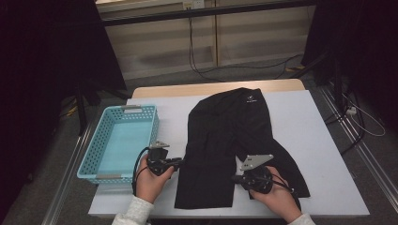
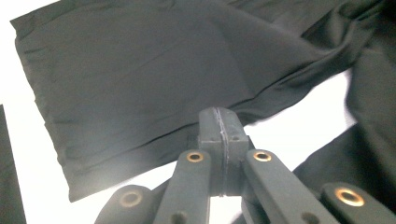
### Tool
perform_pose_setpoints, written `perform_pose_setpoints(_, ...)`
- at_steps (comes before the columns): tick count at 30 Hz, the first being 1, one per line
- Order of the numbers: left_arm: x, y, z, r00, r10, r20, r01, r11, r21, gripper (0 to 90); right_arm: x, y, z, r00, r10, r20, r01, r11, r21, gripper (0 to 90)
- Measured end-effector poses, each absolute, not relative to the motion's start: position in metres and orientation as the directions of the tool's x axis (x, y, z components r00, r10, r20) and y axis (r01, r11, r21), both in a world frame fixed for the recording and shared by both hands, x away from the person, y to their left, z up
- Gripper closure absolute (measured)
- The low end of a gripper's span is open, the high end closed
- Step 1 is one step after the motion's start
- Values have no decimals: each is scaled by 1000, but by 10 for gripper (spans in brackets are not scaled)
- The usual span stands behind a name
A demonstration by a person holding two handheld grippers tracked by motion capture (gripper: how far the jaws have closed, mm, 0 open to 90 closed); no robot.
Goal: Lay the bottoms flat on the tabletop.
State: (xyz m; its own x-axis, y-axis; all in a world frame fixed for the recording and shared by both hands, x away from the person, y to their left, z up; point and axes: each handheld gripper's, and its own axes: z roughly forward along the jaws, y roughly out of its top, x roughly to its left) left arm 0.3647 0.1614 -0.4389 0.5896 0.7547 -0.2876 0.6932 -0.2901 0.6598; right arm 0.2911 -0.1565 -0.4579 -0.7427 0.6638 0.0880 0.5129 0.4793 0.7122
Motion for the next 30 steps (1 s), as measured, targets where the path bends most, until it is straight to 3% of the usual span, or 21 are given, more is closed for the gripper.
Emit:
perform_pose_setpoints(1, 365, 162, -439, 588, 758, -282, 691, -289, 662, 682, 292, -156, -457, -728, 680, 82, 514, 464, 721, 771)
perform_pose_setpoints(8, 367, 161, -441, 573, 785, -236, 661, -272, 700, 460, 297, -145, -456, -707, 701, 88, 516, 427, 742, 621)
perform_pose_setpoints(11, 367, 161, -441, 578, 786, -219, 654, -286, 700, 413, 302, -139, -462, -688, 719, 95, 545, 427, 721, 561)
perform_pose_setpoints(13, 367, 160, -442, 582, 785, -214, 649, -290, 703, 376, 305, -137, -463, -674, 732, 95, 548, 410, 729, 591)
perform_pose_setpoints(16, 368, 159, -443, 594, 779, -201, 640, -307, 704, 333, 306, -136, -463, -676, 734, 69, 537, 426, 728, 726)
perform_pose_setpoints(20, 367, 156, -443, 604, 773, -195, 637, -320, 701, 358, 310, -140, -465, -675, 730, 106, 549, 401, 733, 880)
perform_pose_setpoints(30, 367, 157, -440, 603, 772, -202, 632, -308, 711, 345, 303, -144, -463, -723, 677, 139, 543, 432, 720, 896)
